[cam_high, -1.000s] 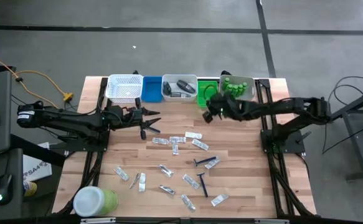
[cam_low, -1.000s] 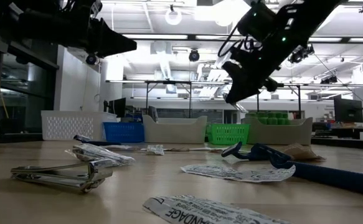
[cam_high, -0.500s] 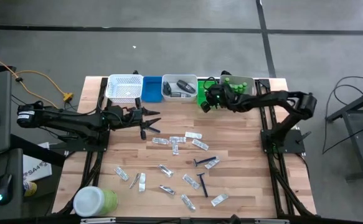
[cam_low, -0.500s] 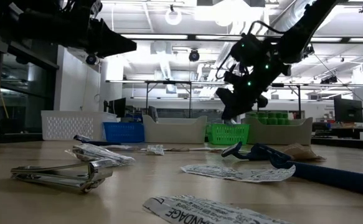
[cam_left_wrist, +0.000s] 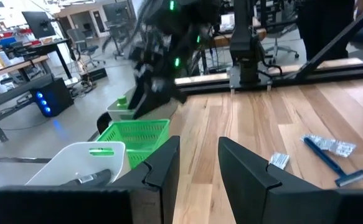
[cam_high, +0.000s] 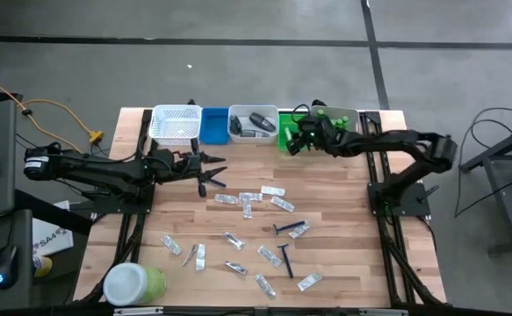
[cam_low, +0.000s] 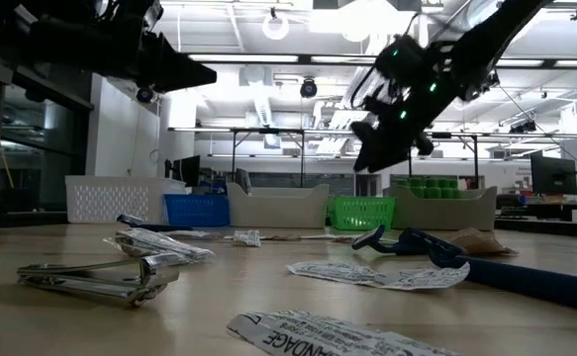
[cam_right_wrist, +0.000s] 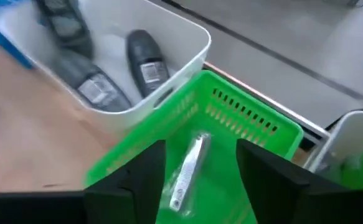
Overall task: Pick & Place Travel size toiletries
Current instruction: Put the nail cutter into the green bin
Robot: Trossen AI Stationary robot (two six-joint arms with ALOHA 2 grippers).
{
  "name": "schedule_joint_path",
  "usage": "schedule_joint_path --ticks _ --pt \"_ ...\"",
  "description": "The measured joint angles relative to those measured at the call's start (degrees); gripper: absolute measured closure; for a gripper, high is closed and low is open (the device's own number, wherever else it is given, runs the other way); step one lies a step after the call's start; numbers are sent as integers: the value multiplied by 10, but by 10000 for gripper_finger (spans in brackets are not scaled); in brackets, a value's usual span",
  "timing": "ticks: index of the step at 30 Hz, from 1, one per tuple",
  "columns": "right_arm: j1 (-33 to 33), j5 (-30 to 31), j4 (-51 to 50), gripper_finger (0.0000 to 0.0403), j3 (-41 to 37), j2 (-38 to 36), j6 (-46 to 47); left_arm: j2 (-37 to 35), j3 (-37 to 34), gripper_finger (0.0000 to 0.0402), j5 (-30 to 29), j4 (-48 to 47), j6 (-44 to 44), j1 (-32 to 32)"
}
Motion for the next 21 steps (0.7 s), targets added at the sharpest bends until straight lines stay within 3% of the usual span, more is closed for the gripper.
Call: schedule_joint_path --ticks 6,11,18,21 --pt "55 -67 -148 195 0 -113 58 0 8 291 -8 -61 -3 0" --pt "158 -49 -248 205 0 -178 61 0 75 291 -9 -252 -35 -2" --pt "298 8 -290 217 0 -201 82 5 190 291 -38 -579 -274 -72" --pt "351 35 -285 221 -14 -198 102 4 223 291 -71 -664 -396 -129"
